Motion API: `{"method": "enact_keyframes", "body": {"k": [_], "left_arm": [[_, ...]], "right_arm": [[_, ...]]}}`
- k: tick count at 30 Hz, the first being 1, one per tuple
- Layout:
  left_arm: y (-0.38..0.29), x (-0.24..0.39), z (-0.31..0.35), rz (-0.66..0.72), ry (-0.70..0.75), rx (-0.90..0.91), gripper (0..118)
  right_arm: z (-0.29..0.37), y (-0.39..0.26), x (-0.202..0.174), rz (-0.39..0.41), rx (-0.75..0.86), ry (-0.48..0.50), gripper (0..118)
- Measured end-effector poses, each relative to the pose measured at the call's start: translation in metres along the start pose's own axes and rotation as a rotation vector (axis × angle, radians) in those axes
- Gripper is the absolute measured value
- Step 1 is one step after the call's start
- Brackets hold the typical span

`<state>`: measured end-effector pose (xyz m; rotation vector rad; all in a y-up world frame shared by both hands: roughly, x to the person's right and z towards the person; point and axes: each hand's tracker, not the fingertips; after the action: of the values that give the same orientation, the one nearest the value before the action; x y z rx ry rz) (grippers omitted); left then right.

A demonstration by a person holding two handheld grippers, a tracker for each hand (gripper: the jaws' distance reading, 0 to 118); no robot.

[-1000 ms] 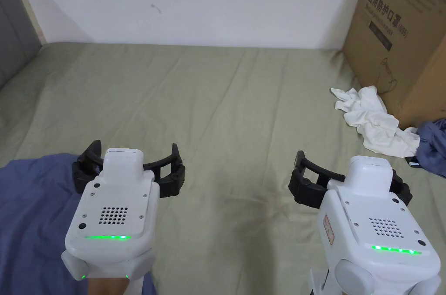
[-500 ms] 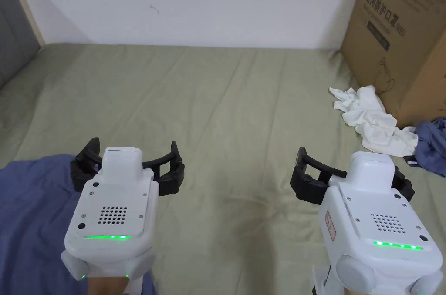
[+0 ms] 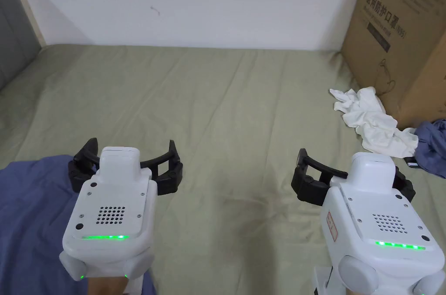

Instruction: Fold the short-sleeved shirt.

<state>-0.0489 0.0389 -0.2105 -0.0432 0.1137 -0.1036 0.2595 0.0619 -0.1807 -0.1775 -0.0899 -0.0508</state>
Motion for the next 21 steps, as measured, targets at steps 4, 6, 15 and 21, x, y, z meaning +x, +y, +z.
{"method": "enact_keyframes", "body": {"k": [4,6,15,21], "left_arm": [[0.001,-0.001,-0.001,0.007,0.001,-0.002,118],[0.002,-0.001,-0.001,0.01,0.0,-0.002,118],[0.009,-0.001,0.001,0.038,-0.002,-0.012,113],[0.013,0.003,0.006,0.025,-0.003,0.032,4]], "right_arm": [[0.0,0.0,0.001,0.001,-0.002,-0.003,118],[-0.001,0.001,0.001,0.004,-0.004,-0.009,118],[0.001,0.007,-0.005,0.063,0.004,-0.054,51],[0.002,0.007,-0.004,0.05,0.004,-0.031,2]]}}
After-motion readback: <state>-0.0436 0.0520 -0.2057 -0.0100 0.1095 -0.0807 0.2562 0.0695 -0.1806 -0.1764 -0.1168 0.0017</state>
